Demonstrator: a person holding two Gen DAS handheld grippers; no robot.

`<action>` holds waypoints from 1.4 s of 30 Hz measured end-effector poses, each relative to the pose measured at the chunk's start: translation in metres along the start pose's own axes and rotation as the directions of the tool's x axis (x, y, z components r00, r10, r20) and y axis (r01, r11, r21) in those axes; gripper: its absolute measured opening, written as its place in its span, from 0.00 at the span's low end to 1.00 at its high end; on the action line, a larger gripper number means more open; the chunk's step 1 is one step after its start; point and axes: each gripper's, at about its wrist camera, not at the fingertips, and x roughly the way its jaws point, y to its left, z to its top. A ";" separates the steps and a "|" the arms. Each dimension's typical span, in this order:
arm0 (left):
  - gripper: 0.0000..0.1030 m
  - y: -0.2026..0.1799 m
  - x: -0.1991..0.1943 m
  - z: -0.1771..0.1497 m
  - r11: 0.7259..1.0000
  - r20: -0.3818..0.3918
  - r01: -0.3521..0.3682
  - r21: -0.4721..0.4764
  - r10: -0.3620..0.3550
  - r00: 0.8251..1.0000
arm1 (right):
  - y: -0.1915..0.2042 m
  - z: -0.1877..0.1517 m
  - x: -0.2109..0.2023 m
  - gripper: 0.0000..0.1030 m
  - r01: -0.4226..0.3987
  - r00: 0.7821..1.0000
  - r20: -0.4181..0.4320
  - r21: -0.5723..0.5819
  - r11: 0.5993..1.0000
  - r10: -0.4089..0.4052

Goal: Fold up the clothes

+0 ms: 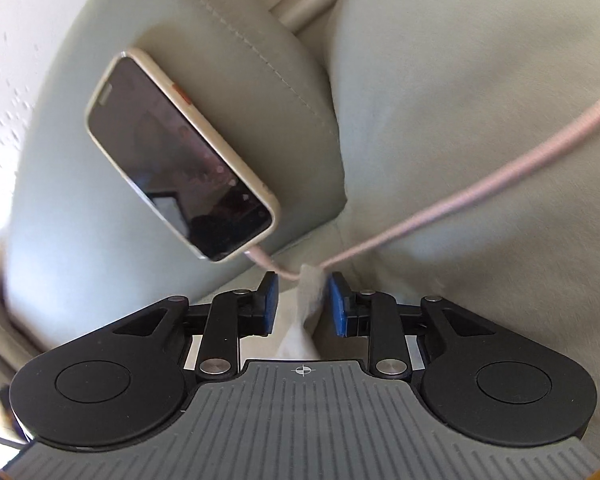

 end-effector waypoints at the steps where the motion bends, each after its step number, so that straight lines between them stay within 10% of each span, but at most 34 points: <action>1: 0.05 0.000 -0.007 -0.002 1.000 0.026 -0.011 0.013 0.010 1.000 | 0.004 0.000 0.004 0.15 0.035 0.999 0.004 -0.018 0.999 -0.034; 7: 0.05 0.008 -0.054 -0.006 0.992 0.193 -0.032 0.123 0.007 0.981 | 0.042 -0.019 -0.027 0.04 0.125 0.985 0.144 -0.263 0.957 -0.089; 11: 0.05 0.021 -0.037 -0.004 0.989 0.175 -0.130 0.066 0.117 0.978 | 0.056 -0.027 -0.036 0.00 0.258 0.934 0.336 -0.393 0.883 -0.123; 21: 0.06 0.017 -0.017 -0.010 0.974 0.123 -0.195 0.111 0.181 0.976 | 0.035 -0.021 -0.009 0.12 0.066 0.994 0.098 -0.261 0.963 -0.042; 28: 0.08 0.011 -0.002 0.002 0.980 0.112 -0.180 0.081 0.171 0.979 | 0.047 -0.015 0.022 0.24 -0.047 0.998 -0.053 -0.224 0.973 0.036; 33: 0.08 0.007 0.004 0.002 0.982 0.109 -0.172 0.073 0.164 0.980 | 0.055 -0.019 0.038 0.23 -0.030 1.000 -0.017 -0.292 0.956 0.026; 36: 0.06 0.002 -0.001 -0.003 0.980 0.116 -0.166 0.110 0.153 0.981 | 0.062 -0.028 0.031 0.02 -0.001 1.000 0.018 -0.375 0.927 0.008; 42: 0.06 -0.003 0.004 0.006 0.972 0.160 -0.163 0.170 0.136 0.978 | 0.063 -0.041 -0.014 0.02 0.153 0.963 0.268 -0.421 0.894 -0.039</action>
